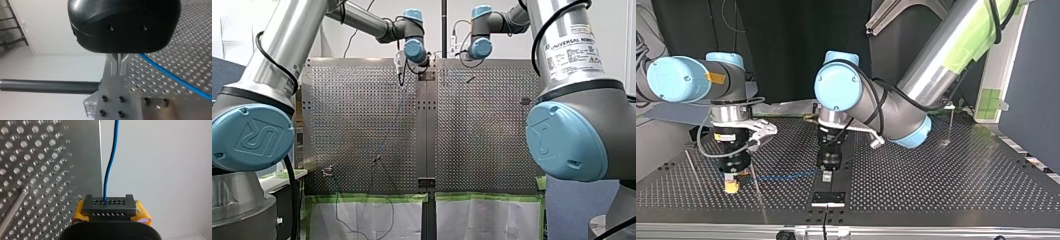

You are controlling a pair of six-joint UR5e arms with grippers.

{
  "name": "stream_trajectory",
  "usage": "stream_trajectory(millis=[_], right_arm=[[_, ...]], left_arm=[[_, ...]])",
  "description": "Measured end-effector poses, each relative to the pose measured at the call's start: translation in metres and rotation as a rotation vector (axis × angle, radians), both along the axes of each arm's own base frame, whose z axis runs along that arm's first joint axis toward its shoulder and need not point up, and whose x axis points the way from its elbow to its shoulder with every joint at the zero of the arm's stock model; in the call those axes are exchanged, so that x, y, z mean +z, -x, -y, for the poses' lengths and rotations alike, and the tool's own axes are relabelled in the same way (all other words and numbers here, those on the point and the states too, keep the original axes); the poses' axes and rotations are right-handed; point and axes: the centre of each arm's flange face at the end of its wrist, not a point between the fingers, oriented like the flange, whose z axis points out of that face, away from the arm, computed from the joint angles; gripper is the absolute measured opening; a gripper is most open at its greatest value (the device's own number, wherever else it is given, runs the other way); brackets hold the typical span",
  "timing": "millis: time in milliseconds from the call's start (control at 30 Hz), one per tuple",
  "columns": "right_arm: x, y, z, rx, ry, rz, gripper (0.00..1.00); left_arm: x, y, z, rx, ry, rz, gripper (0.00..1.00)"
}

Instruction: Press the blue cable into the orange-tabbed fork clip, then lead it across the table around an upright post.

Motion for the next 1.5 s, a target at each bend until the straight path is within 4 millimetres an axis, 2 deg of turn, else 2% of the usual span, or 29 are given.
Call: stream_trajectory(millis=[133, 267, 533, 767, 1133, 1333, 1500], right_arm=[[-0.001, 0.007, 0.005, -0.014, -0.006, -0.002, 0.00], [-0.001, 0.015, 0.010, -0.029, -0.011, -0.004, 0.00], [-0.002, 0.029, 0.019, -0.056, -0.016, -0.006, 0.00], [-0.002, 0.042, 0.027, -0.079, -0.018, -0.007, 0.00], [-0.002, 0.062, 0.039, -0.115, -0.020, -0.009, 0.00], [-0.003, 0.072, 0.045, -0.133, -0.022, -0.008, 0.00], [-0.003, 0.080, 0.050, -0.147, -0.024, -0.009, 0.00]], left_arm=[[0.017, 0.003, 0.008, -0.015, 0.030, 0.025, 0.00], [0.026, 0.005, 0.016, -0.031, 0.051, 0.036, 0.00], [0.012, 0.005, 0.047, -0.069, 0.033, -0.004, 0.00], [0.016, -0.001, 0.061, -0.084, 0.051, 0.002, 0.00], [0.001, -0.003, 0.101, -0.124, 0.045, -0.021, 0.00], [0.004, 0.001, 0.113, -0.143, 0.062, -0.013, 0.00], [-0.004, -0.002, 0.118, -0.146, 0.059, -0.020, 0.00]])
